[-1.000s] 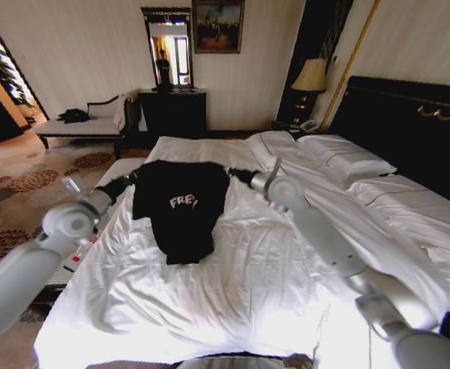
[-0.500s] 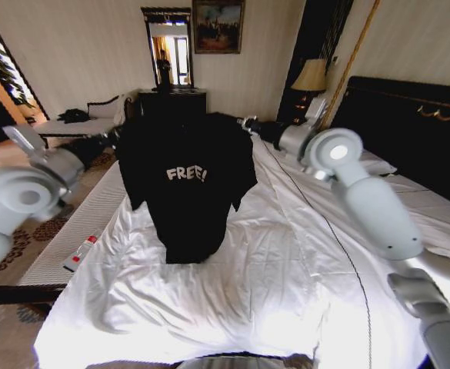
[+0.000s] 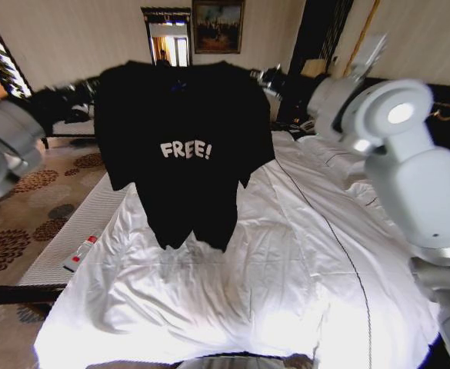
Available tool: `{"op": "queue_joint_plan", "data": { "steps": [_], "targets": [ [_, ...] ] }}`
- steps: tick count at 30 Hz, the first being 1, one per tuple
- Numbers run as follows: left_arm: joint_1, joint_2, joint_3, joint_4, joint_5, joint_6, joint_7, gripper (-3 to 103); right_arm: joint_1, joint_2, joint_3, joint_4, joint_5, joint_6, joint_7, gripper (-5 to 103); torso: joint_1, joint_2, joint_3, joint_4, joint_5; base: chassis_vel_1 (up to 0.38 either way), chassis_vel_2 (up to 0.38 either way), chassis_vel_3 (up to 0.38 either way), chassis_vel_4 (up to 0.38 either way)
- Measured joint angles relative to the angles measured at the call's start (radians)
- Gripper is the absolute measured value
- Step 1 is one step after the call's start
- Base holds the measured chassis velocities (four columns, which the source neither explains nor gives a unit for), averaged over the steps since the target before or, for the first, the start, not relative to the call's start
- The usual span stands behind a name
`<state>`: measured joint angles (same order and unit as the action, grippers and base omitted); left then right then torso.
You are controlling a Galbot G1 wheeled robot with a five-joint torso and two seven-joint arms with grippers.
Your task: Fold the clothes on the bed.
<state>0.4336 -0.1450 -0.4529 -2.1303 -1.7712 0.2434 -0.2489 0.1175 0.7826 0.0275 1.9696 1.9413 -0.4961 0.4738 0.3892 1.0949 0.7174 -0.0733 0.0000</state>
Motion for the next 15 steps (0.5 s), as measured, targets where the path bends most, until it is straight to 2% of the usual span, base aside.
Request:
{"op": "queue_joint_plan", "data": {
  "steps": [2,7,13,15],
  "targets": [
    [0.005,0.019,-0.016,-0.015,-0.02,0.0,-0.001,0,0.011,-0.009,0.006,0.024,0.027,0.004,0.009,0,0.0,0.0,0.0,0.0,0.0,0.0,0.0,0.0,0.0],
    [0.14,0.087,-0.194,-0.064,-0.118,0.0,-0.002,0,0.022,-0.076,0.036,0.128,0.13,0.018,0.031,0,0.0,0.0,0.0,0.0001,0.0,0.0,0.0,0.0,0.0],
    [0.155,0.13,-0.237,-0.066,-0.153,0.007,0.003,0,0.001,-0.155,0.08,0.2,0.193,0.035,0.041,0,0.0,0.0,0.0,0.0001,0.0002,0.0,0.0,0.0,0.0],
    [0.155,0.139,-0.237,-0.069,-0.155,0.009,0.004,0,-0.026,-0.205,0.113,0.231,0.224,0.042,0.043,0,0.0,0.0,0.0,0.0002,0.0,0.0,0.0,0.0,0.0]
  ]
}}
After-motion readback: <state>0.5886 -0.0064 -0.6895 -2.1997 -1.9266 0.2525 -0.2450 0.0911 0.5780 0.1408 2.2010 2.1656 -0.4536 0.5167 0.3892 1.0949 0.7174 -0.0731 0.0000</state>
